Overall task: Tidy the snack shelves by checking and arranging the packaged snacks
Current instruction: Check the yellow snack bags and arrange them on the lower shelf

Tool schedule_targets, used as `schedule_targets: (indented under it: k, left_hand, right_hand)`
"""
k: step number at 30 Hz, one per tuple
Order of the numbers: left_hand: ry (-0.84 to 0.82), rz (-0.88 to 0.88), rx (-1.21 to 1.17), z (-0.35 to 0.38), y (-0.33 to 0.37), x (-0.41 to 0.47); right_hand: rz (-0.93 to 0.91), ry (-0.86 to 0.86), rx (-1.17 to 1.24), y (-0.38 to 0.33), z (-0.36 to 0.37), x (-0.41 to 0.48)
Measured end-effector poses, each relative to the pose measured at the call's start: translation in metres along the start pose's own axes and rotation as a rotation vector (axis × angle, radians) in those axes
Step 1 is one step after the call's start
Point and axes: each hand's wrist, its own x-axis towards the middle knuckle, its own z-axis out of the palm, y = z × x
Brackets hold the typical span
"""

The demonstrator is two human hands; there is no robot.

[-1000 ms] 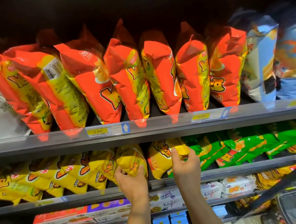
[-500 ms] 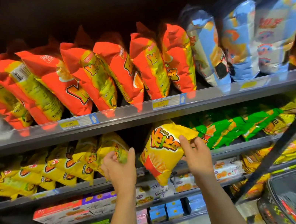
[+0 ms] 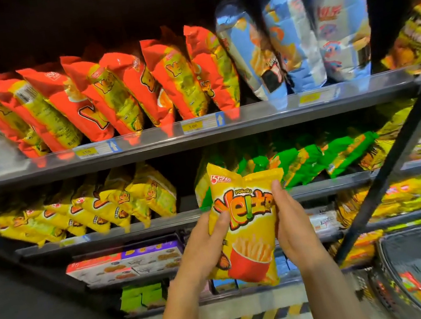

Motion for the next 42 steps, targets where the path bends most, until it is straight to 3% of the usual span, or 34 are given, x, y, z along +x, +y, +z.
schedule_targets:
  k: [8, 12, 16, 22, 27, 31, 35, 37, 42]
  left_hand:
    - [0.221, 0.010, -0.048, 0.031, 0.003, -0.040]
    - [0.142, -0.035, -0.091, 0.036, 0.020, -0.058]
    - [0.092, -0.037, -0.147, 0.022, 0.029, -0.065]
    - [0.138, -0.089, -0.530, 0.014, 0.034, -0.069]
    - [0.079, -0.099, -0.489, 0.022, 0.039, -0.071]
    - [-0.030, -0.109, -0.340, 0.037, 0.044, -0.077]
    - [0.158, -0.120, -0.177, 0.046, 0.037, -0.069]
    - [0.226, -0.146, -0.224, 0.043, 0.035, -0.068]
    - [0.129, -0.185, -0.523, 0.035, 0.037, -0.077]
  right_hand:
    - [0.016, -0.128, -0.270, 0.009, 0.001, -0.045]
    - [-0.025, -0.057, -0.281, 0.006, -0.003, -0.050]
    - [0.082, -0.074, -0.107, 0.006, -0.019, -0.054]
    - [0.183, -0.080, 0.032, 0.008, -0.033, -0.059]
    - [0.114, -0.110, -0.024, -0.001, -0.033, -0.062]
    - [-0.023, -0.134, -0.220, -0.016, -0.022, -0.070]
    - [-0.037, -0.185, -0.431, -0.028, -0.009, -0.076]
    - [0.011, -0.221, -0.406, -0.033, -0.009, -0.077]
    - [0.039, -0.240, -0.196, -0.047, -0.017, -0.076]
